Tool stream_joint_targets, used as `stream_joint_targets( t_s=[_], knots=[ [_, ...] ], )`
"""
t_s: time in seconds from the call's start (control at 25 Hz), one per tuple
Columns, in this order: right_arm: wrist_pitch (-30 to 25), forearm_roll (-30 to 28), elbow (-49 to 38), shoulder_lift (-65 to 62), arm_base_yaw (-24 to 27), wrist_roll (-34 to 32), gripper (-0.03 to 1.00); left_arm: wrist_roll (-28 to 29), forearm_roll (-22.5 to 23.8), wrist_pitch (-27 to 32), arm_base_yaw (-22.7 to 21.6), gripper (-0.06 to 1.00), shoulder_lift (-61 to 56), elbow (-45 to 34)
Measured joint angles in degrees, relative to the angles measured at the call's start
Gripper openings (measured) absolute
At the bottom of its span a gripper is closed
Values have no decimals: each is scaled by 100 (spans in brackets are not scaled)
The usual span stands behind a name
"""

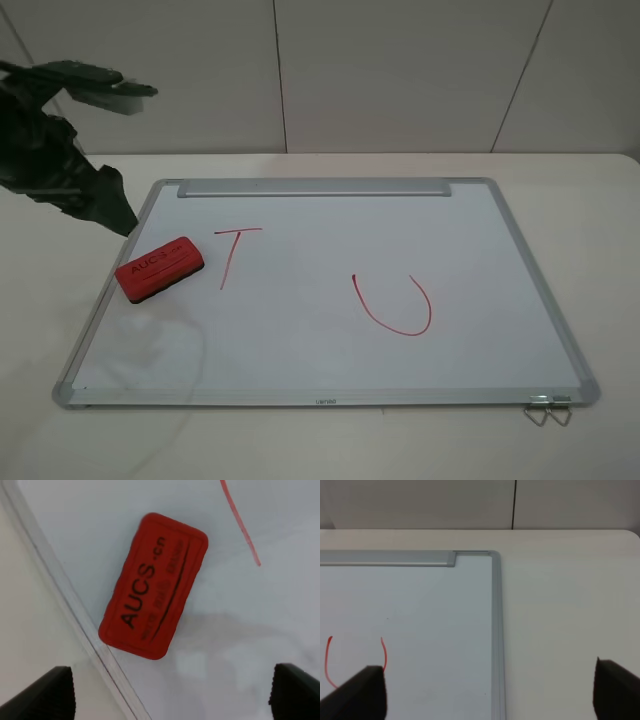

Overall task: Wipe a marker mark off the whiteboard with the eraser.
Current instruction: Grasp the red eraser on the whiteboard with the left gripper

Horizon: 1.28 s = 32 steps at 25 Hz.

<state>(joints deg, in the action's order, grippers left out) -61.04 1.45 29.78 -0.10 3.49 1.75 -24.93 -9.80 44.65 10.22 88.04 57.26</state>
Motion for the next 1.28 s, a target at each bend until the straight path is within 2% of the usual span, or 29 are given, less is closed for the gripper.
stream_joint_targets(
  t_s=[0.28, 0.36, 0.48, 0.68, 0.8, 0.96, 1.28],
  knots=[
    [0, 0, 0, 0, 0, 0, 71, -37, 1120, 330, 608, 77, 968, 293],
    [0, 0, 0, 0, 0, 0, 71, -63, 1260, 333, 693, 77, 1153, 293],
    [0, 0, 0, 0, 0, 0, 71, -240, 1282, 151, 750, 77, 1315, 293],
    [0, 0, 0, 0, 0, 0, 71, -1322, 1201, -125, 755, 77, 1493, 300],
    [0, 0, 0, 0, 0, 0, 71, -1635, 1024, -328, 755, 77, 1640, 300],
    [0, 0, 0, 0, 0, 0, 71, -1622, 936, -615, 750, 77, 1850, 304],
    [0, 0, 0, 0, 0, 0, 71, -1160, 916, -1174, 700, 77, 2040, 304]
  ],
)
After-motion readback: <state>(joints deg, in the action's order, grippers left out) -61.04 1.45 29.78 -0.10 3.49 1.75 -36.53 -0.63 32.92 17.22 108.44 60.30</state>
